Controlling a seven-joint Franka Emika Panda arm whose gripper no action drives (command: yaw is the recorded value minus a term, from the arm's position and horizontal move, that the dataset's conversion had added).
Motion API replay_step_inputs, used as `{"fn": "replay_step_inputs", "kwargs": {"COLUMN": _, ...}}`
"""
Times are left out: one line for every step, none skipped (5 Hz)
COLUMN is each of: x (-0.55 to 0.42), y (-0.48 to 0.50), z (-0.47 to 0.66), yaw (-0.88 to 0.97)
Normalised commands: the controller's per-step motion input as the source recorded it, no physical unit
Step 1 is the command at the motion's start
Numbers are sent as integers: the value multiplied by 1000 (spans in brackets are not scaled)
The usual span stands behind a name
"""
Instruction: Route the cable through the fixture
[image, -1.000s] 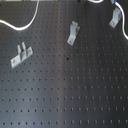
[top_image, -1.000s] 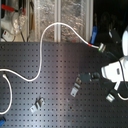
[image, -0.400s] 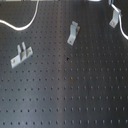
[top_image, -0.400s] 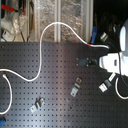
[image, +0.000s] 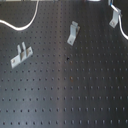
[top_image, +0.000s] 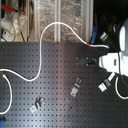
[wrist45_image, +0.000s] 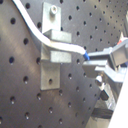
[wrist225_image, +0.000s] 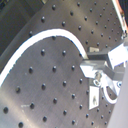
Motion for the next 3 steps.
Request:
{"fn": "replay_step_inputs", "kwargs": {"x": 9, "y": 138, "z": 441, "yaw": 0}}
{"fn": "replay_step_inputs", "kwargs": {"x": 4, "y": 312, "z": 114, "yaw": 0}}
{"fn": "replay_step_inputs", "kwargs": {"x": 6, "y": 557, "z": -19, "yaw": 0}}
